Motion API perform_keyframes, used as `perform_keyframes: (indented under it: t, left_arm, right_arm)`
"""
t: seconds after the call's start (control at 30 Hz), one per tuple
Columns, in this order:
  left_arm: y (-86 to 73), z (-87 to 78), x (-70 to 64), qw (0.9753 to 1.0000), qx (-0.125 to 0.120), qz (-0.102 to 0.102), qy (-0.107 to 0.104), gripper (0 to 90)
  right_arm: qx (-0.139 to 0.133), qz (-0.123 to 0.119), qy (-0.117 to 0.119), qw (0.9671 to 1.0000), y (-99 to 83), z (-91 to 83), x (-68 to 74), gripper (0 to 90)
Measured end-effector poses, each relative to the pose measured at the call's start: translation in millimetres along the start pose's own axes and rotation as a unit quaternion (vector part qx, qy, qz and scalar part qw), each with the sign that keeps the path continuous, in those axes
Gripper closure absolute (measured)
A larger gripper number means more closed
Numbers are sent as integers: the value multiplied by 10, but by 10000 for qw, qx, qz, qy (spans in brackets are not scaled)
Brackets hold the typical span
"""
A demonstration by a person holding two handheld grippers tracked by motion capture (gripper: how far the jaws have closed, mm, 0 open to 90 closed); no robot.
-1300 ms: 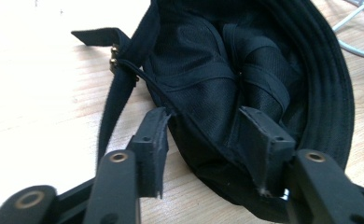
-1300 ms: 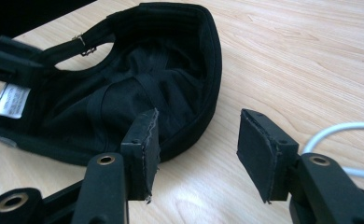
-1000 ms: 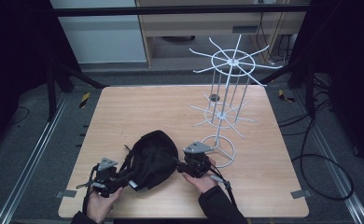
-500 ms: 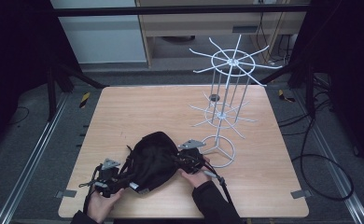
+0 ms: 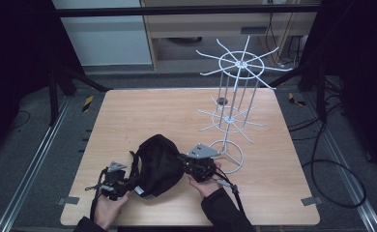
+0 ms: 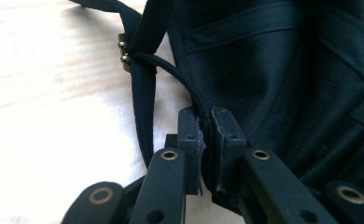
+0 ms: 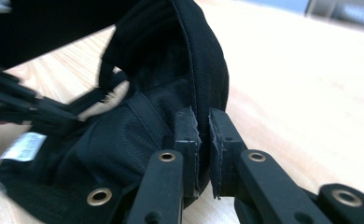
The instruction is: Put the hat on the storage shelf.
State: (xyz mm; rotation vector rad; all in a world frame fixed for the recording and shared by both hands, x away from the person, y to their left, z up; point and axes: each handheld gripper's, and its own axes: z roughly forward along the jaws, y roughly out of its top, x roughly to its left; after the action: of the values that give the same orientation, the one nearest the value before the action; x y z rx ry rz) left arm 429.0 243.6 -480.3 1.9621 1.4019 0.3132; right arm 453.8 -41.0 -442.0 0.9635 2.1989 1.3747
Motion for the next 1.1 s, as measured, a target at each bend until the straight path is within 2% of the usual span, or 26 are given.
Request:
perform_keyframes:
  t: [0.1,0.2,0.37,0.6,0.73,0.83,0.97,1.07,1.1]
  left_arm:
    - [67,58,-13,9999,-144,-30,-23,828]
    - [123,128,-25,9996,-265,-27,17,829]
    - [160,206,-27,9995,-317,-30,-52,827]
    - [158,206,-25,9994,-326,41,-55,797]
    - [169,152,-8,9993,-359,49,-72,744]
    - [190,75,22,9991,-394,-16,-125,712]
    - [221,-77,10,9980,-626,15,-107,666]
    - [247,-188,-38,9965,-793,73,-234,651]
    - [262,-227,-73,9958,-850,92,-333,643]
  right_arm:
    - [-186,-303,69,9993,61,-107,59,833]
    - [-245,-536,145,9982,71,-179,111,827]
    - [-69,-644,359,9972,-38,-222,159,810]
    - [132,-517,541,9971,-272,-222,157,797]
    - [267,-442,450,9977,-366,-197,154,801]
    - [311,-337,331,9984,-392,-191,148,812]
    - [341,-189,203,9990,-417,-191,128,829]
    - [322,-146,142,9993,-430,-194,118,838]
    - [320,-128,142,9993,-433,-196,117,839]
